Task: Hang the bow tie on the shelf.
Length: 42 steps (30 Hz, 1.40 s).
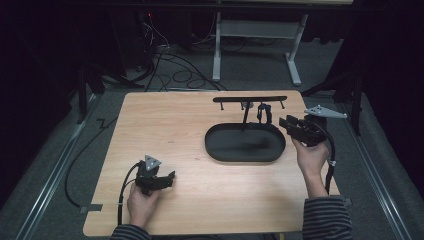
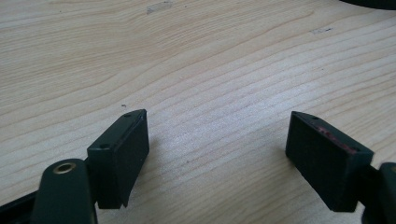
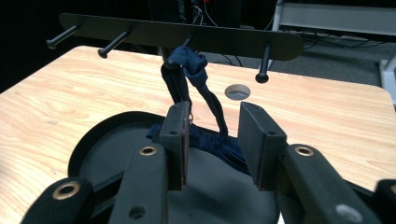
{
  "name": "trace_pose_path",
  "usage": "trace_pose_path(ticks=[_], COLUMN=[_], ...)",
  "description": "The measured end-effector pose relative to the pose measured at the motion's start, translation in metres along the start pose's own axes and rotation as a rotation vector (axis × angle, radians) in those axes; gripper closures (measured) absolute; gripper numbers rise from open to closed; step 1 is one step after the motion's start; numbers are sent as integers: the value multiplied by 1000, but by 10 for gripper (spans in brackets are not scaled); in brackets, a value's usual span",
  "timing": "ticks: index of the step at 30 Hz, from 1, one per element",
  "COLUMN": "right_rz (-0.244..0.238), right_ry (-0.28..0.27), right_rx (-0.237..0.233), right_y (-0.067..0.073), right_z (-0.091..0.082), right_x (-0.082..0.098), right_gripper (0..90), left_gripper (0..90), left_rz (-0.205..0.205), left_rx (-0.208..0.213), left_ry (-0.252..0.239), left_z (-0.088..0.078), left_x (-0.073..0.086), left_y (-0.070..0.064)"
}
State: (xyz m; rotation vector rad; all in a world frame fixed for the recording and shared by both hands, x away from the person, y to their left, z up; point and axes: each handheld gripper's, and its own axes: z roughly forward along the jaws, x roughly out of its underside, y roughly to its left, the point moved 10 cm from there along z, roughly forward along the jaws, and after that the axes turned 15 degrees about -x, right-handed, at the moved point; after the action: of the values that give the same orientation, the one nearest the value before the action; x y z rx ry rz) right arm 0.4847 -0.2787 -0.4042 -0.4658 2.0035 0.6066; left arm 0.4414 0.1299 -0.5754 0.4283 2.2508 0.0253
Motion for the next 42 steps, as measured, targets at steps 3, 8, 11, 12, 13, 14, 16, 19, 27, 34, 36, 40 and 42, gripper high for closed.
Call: trace_pose_path(ticks=[3,8,11,12,13,14,16,19,27,34,36,40,42], right_rz=[-6,-4,2,2,-1,-1,-8,-10,-14,-10,-8,-12,-9], right_ry=[-9,-13,-15,-15,-28,-32,-38,-38,-40,-50,-51,-52,-52], right_rx=[-4,-6,-4,-4,0,-2,-1,-1,-8,-22,-23,-31,-36], right_y=[3,5,4,4,5,6,7,9,15,19,20,24,28], right_z=[-4,-8,-12,-12,-16,-17,-20,-22,-29,-33,-34,-37,-39], right_x=[2,6,10,10,10,11,12,14,23,29,30,32,35], right_gripper=[645,639,636,636,636,636,636,636,634,633,632,631,631], left_gripper=[219,219,219,219,219,219,219,219,219,218,218,218,218], left_rz=[0,0,0,0,0,0,0,0,0,0,0,0,0], left_rx=[0,0,0,0,0,0,0,0,0,0,0,0,0], left_ry=[0,0,0,0,0,0,0,0,0,0,0,0,0], left_z=[0,0,0,0,0,0,0,0,0,0,0,0,0], left_x=[0,0,0,0,0,0,0,0,0,0,0,0,0], left_y=[0,0,0,0,0,0,0,0,0,0,0,0,0])
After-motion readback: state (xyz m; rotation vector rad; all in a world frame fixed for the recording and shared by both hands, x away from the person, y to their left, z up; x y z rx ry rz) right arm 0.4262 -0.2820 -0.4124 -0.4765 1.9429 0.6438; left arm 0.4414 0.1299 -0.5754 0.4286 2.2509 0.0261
